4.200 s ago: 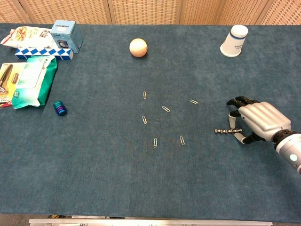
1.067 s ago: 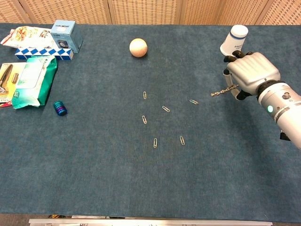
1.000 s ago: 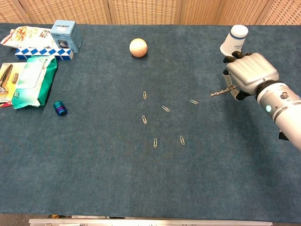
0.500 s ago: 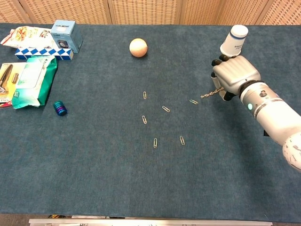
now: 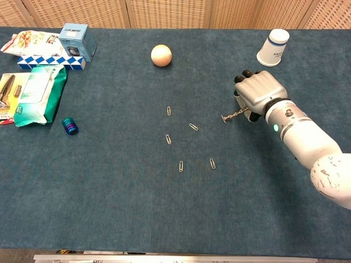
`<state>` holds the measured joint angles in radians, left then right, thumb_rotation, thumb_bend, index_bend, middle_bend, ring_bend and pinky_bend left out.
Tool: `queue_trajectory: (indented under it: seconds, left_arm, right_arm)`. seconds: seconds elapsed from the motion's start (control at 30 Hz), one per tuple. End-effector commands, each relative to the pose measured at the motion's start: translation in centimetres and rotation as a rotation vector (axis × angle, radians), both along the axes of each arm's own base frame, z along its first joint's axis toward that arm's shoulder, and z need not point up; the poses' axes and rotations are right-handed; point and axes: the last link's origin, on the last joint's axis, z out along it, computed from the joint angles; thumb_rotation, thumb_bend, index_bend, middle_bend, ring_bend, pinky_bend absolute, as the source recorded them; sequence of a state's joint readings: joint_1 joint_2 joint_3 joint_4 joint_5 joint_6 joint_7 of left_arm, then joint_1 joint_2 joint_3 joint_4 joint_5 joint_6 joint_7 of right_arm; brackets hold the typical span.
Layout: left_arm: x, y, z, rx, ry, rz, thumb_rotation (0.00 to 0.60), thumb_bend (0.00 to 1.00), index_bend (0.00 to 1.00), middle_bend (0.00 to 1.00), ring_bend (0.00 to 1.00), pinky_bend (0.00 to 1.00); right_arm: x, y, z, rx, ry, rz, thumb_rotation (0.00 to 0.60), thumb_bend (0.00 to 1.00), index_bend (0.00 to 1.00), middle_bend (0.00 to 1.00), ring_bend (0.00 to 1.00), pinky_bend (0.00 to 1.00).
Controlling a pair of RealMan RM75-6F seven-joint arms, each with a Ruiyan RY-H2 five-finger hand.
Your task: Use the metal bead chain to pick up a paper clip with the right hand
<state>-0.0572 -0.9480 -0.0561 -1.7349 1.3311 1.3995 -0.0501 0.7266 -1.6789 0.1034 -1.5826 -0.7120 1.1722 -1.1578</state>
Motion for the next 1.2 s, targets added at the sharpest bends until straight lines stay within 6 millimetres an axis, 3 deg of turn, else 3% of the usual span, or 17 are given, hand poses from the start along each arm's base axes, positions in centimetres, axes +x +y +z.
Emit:
queue_trajectory:
  seconds: [0.03,0.43,1.2]
  left_arm:
    - [-0.1,0.0,0.1,0.005,-0.001,0.003,0.600,0.09,0.44,0.34,0.34,0.43]
    - [-0.2,-0.1,0.5,0.022,-0.017,0.009,0.600,0.09,0.44,0.34,0.34,0.43]
    - [-1.7,-0.8,3.5,0.135,-0.017,0.092,0.600,0.09,0.44,0.34,0.34,0.43]
  right_arm:
    - [0.4,0.3,0.1,0.006,-0.013,0.014,0.600,0.39,0.58,0.15,0.03,0.19]
    - [2.0,0.9,0.4,0.002,-0.028,0.074,0.600,0.39,0.58,0.15,0.03,0.19]
    - [4.4,1.2,-0.5,0.041,-0.043,0.120,0.600,0.39,0.58,0.15,0.03,0.19]
